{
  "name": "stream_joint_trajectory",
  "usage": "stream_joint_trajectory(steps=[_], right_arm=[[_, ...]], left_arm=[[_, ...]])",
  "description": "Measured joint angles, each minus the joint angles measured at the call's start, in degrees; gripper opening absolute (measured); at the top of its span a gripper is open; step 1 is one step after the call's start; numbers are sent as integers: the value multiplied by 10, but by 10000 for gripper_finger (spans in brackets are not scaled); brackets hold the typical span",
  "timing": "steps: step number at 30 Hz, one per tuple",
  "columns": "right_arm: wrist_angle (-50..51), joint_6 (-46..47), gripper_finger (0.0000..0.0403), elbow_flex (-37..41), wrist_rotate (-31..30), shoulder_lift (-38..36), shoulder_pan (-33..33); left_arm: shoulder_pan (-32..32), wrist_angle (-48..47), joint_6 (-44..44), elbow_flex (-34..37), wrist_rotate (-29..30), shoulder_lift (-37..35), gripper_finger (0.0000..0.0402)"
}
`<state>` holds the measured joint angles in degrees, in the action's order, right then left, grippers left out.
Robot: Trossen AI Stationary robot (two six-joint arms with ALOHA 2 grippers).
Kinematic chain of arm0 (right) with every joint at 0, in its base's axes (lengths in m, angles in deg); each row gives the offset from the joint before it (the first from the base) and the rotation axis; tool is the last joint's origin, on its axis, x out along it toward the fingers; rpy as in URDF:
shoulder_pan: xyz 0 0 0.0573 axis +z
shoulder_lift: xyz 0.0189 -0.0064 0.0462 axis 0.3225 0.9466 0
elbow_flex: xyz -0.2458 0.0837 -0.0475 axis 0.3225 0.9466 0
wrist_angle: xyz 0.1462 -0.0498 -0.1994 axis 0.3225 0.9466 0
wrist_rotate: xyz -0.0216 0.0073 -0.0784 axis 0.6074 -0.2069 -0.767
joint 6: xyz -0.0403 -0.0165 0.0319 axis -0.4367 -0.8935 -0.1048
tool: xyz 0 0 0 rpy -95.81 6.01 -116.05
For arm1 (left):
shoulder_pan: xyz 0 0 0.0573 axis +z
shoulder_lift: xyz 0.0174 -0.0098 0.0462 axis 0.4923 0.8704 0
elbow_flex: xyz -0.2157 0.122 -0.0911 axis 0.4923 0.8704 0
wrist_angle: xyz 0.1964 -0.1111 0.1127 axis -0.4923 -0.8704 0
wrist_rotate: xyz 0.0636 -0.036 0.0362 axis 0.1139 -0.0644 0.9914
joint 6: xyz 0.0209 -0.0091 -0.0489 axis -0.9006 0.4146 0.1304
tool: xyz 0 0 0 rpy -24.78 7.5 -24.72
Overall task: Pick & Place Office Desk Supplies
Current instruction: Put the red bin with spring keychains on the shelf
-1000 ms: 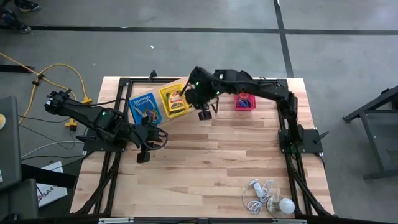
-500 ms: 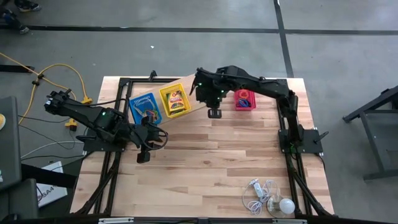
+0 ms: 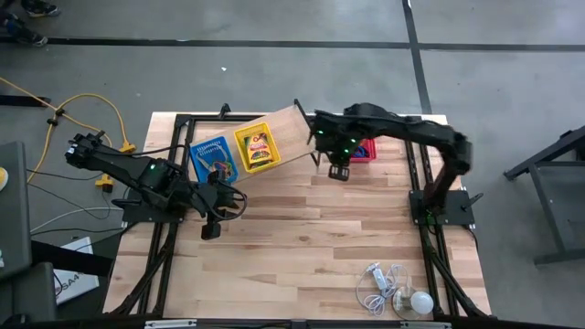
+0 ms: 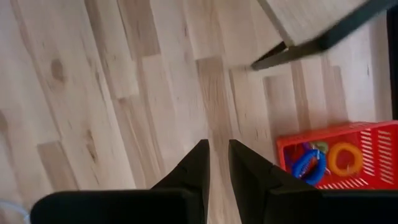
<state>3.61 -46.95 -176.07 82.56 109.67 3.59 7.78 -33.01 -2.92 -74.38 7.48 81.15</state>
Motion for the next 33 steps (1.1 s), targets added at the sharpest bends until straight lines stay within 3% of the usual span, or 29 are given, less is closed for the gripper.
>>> stream_joint_trajectory(steps=[7, 15, 33], right_arm=[[-95, 7, 48, 201, -46, -128, 0], [-173, -21, 48, 348, -46, -182, -18], [-304, -132, 48, 452, -98, -182, -91]], left_arm=[[0, 0, 0, 0, 0, 0, 94], [0, 0, 0, 0, 0, 0, 94], [0, 0, 0, 0, 0, 0, 94]])
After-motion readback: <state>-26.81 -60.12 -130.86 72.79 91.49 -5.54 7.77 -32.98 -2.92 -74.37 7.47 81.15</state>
